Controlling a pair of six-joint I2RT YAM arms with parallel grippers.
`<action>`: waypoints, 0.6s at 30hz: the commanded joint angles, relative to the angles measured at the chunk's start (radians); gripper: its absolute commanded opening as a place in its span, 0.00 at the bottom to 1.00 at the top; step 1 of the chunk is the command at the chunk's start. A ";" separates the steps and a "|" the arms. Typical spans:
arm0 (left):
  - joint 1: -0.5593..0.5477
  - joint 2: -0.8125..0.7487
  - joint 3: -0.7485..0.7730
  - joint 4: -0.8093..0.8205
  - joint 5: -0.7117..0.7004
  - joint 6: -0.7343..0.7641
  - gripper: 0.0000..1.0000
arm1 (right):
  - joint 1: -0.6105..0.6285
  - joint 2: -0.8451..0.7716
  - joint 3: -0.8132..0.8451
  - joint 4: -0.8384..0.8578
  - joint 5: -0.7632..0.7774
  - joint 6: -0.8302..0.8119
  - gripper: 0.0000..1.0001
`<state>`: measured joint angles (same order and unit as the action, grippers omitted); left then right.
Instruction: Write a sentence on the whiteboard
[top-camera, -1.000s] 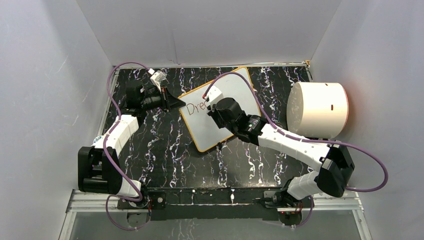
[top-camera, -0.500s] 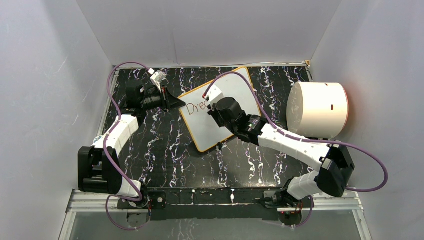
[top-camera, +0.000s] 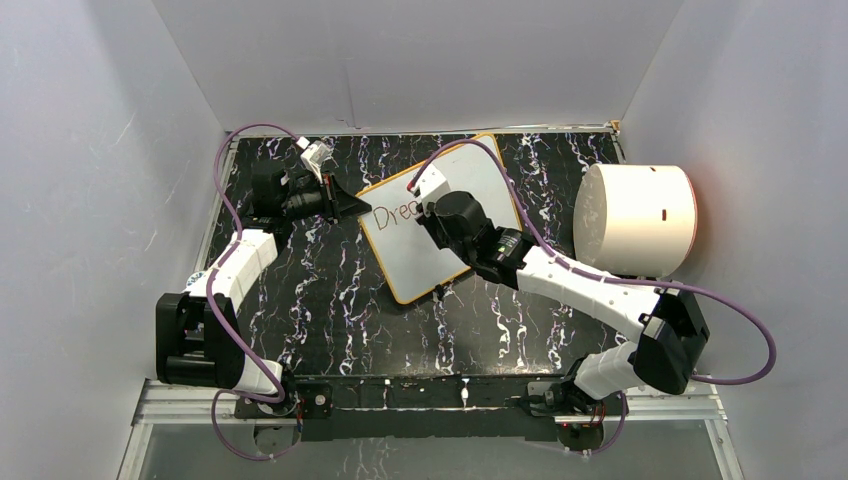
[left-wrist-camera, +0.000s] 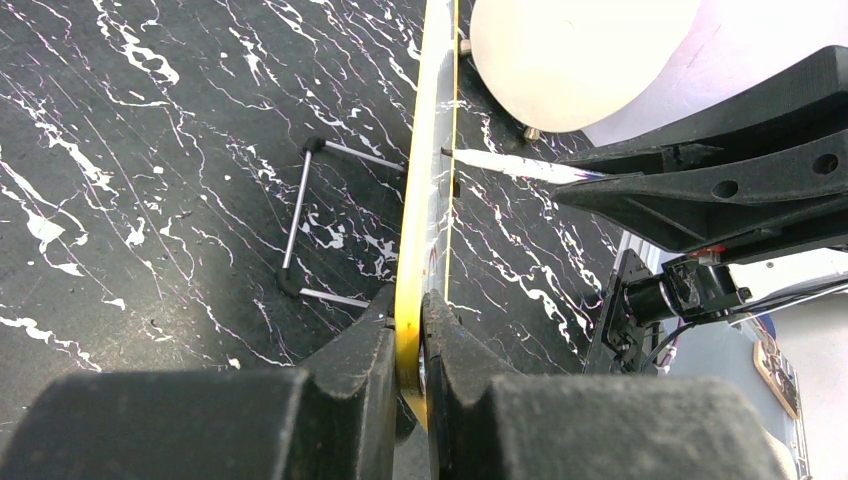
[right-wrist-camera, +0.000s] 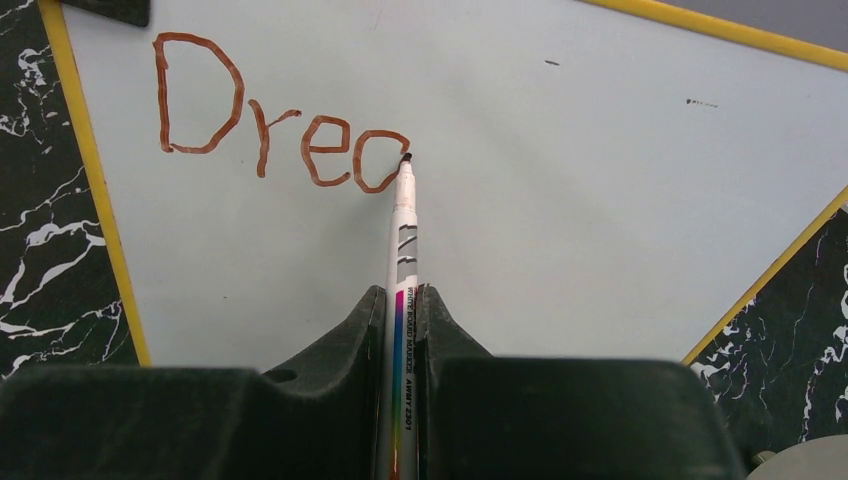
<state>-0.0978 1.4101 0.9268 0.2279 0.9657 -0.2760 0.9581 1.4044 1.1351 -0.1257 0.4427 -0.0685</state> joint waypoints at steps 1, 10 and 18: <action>-0.029 0.036 -0.018 -0.098 -0.063 0.072 0.00 | -0.009 0.001 0.047 0.081 0.008 -0.019 0.00; -0.029 0.036 -0.017 -0.099 -0.062 0.071 0.00 | -0.010 0.008 0.052 0.077 -0.003 -0.018 0.00; -0.029 0.037 -0.016 -0.099 -0.062 0.072 0.00 | -0.010 0.003 0.039 0.012 -0.014 0.000 0.00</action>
<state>-0.0978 1.4101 0.9268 0.2276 0.9661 -0.2760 0.9550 1.4071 1.1378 -0.1097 0.4400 -0.0784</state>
